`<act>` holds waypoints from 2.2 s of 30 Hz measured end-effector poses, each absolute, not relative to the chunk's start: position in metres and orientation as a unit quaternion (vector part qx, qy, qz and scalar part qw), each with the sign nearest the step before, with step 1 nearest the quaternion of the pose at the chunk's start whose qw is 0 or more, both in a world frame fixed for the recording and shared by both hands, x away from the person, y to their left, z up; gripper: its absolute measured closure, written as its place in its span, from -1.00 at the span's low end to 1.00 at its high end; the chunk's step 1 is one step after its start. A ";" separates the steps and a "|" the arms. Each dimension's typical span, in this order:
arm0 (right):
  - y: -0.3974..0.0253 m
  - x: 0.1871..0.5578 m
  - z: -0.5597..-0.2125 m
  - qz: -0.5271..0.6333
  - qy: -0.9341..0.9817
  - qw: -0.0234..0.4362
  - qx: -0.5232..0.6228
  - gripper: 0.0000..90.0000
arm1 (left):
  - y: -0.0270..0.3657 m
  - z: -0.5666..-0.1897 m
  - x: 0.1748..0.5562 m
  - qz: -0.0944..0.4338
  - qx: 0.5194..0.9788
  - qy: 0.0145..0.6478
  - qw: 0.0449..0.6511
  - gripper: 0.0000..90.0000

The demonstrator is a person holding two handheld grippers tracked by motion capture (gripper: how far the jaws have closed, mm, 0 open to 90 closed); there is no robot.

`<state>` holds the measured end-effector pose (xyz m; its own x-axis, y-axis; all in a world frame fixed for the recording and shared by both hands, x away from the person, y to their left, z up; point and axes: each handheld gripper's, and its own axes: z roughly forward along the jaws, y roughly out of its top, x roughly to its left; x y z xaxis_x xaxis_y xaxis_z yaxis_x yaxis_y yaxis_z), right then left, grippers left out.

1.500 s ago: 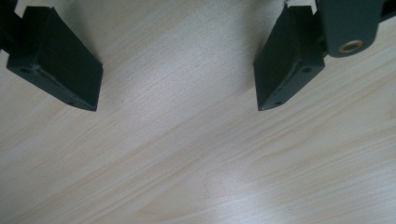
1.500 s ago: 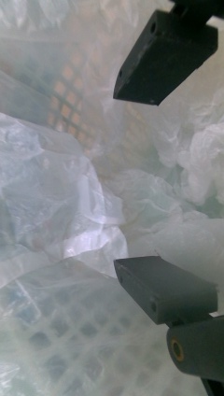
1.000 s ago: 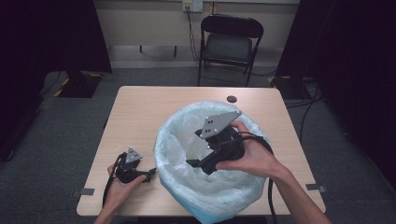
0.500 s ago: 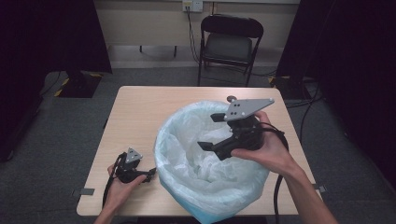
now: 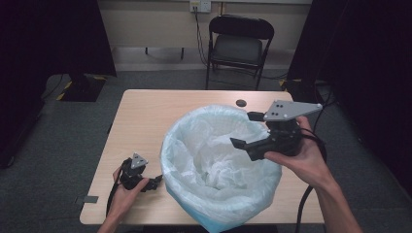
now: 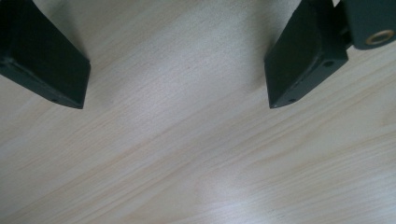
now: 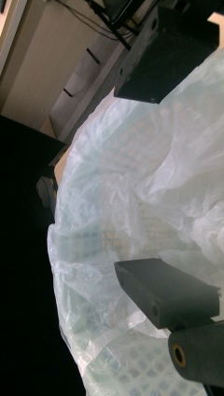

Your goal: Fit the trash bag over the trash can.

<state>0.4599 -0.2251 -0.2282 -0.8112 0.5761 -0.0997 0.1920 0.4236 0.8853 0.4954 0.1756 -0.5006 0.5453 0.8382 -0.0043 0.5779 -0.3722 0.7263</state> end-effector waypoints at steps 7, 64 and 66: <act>-0.254 0.448 -0.236 0.483 0.807 0.223 0.258 -0.71 | 0.175 -0.501 0.496 0.187 0.806 0.444 0.344 -0.94; -0.343 0.480 -0.402 0.420 0.728 0.275 0.466 -0.72 | 0.176 -0.502 0.495 0.187 0.802 0.454 0.341 -1.00; -0.343 0.482 -0.410 0.418 0.725 0.277 0.472 -0.73 | 0.176 -0.501 0.495 0.187 0.802 0.453 0.340 -1.00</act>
<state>0.4818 -0.3428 -0.4098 -0.4015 0.9158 -0.0070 0.4527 0.2051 0.8677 0.4952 0.1758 -0.5015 0.5192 0.8546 -0.0078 0.5997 -0.3578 0.7158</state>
